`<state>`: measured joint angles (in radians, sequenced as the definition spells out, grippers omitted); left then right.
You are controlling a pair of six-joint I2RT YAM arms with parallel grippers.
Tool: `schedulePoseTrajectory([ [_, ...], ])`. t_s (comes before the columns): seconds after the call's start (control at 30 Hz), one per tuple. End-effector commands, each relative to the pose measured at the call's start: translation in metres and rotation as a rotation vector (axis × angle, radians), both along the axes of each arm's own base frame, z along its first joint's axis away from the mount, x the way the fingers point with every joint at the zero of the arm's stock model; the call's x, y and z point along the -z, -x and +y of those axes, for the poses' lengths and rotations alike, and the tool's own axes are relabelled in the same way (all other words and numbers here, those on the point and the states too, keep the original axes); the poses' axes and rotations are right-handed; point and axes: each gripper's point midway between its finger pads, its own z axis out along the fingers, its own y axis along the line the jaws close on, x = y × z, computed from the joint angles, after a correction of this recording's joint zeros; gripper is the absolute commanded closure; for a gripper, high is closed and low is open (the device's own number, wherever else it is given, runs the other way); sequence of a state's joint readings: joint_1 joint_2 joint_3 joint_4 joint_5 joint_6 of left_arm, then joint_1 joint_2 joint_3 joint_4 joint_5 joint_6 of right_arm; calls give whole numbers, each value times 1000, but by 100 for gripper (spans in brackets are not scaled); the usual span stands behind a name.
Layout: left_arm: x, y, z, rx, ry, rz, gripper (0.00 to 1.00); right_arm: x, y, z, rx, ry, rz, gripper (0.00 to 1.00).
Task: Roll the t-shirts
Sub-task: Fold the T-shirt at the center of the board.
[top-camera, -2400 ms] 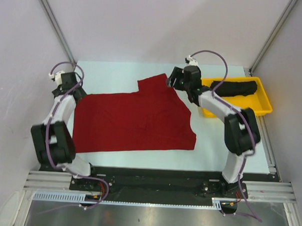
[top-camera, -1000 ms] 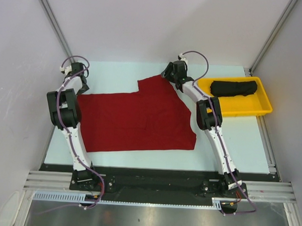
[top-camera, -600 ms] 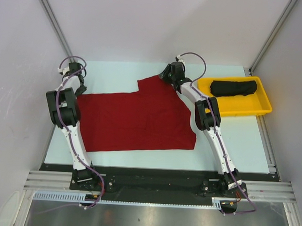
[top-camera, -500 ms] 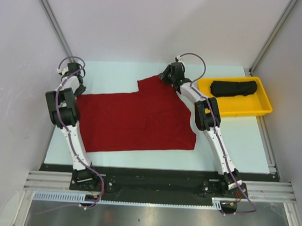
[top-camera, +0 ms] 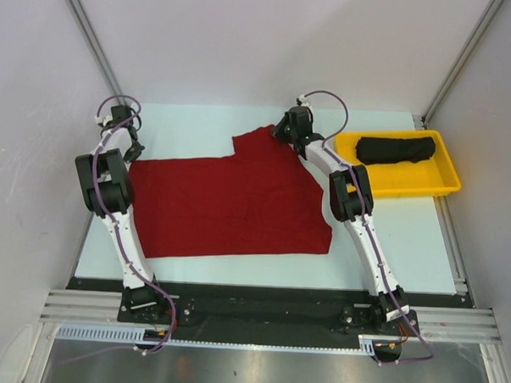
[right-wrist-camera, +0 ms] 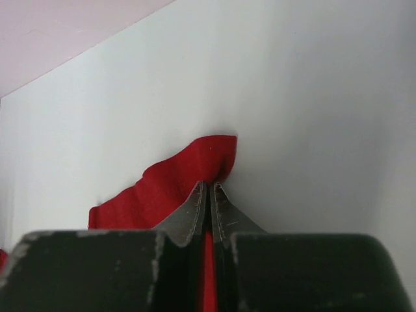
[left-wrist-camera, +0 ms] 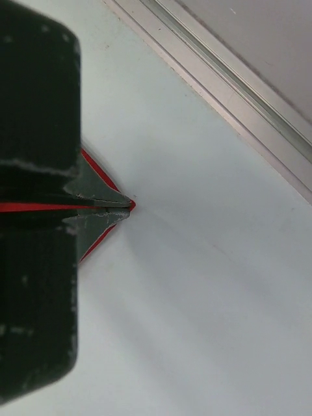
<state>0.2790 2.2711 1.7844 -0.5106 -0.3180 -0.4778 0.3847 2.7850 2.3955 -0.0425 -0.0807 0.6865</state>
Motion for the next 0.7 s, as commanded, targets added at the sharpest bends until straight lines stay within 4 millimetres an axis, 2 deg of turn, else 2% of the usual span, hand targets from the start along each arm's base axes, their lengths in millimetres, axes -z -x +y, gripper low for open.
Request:
schedulePoseTrajectory([
  [0.0,-32,-14,5,20,-19,-91,100,-58,-12,-8,-3,15,-126,96],
  [0.03,-37,-14,7,20,-25,-99,100,-62,-12,-10,-2,18,-132,96],
  [0.1,-43,-17,7,24,-30,-119,100,-81,-18,-12,2,5,-187,97],
  [0.27,-63,-17,8,20,-42,-158,100,-101,-18,-17,1,12,-226,99],
  [0.3,-63,-16,9,19,-43,-159,100,-112,-18,-18,2,9,-243,99],
  [0.33,-69,-15,9,18,-47,-169,100,-115,-17,-19,3,14,-252,99],
  [0.57,-72,-12,5,28,-40,-177,100,-132,-13,-25,-5,29,-270,100],
  [0.63,-70,-7,3,28,-34,-172,100,-128,-8,-27,-8,36,-253,100],
  [0.67,-70,-5,3,28,-35,-170,100,-139,-5,-27,-12,38,-267,100],
])
